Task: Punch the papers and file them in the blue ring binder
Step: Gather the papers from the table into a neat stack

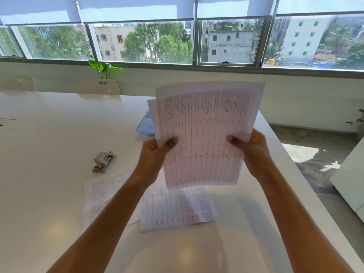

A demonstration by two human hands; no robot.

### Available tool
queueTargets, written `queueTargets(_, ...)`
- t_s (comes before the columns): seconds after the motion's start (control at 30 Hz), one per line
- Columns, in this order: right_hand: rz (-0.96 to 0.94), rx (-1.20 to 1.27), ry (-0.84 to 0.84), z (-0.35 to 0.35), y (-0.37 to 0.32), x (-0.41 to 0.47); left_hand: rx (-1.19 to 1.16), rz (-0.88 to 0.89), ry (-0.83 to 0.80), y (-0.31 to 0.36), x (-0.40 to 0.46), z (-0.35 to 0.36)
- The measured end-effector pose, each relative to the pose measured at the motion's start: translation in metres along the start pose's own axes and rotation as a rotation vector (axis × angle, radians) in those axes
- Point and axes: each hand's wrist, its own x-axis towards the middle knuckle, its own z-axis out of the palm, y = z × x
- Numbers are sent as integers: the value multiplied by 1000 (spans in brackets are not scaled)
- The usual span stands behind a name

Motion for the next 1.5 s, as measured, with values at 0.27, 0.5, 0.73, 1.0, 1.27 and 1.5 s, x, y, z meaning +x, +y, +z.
queueTargets(0.27, 185, -117, -20, 10, 28, -19, 90, -109, 67, -26, -4, -2)
queueTargets(0.5, 157, -211, -46, 13, 28, -20, 104, -104, 54, -38, -3, -4)
queueTargets(0.73, 137, -261, 7, 17, 35, -18, 132, -143, 28, -47, 1, -15)
queueTargets(1.0, 161, -237, 60, 21, 36, -9, 283, -161, 193, -61, 23, -55)
queueTargets(1.27, 246, -115, 32, 33, 41, -8, 1114, -234, -17, -103, 46, -99)
queueTargets(1.5, 263, -141, -48, 40, 42, -8, 1400, -332, -170, -130, 47, -117)
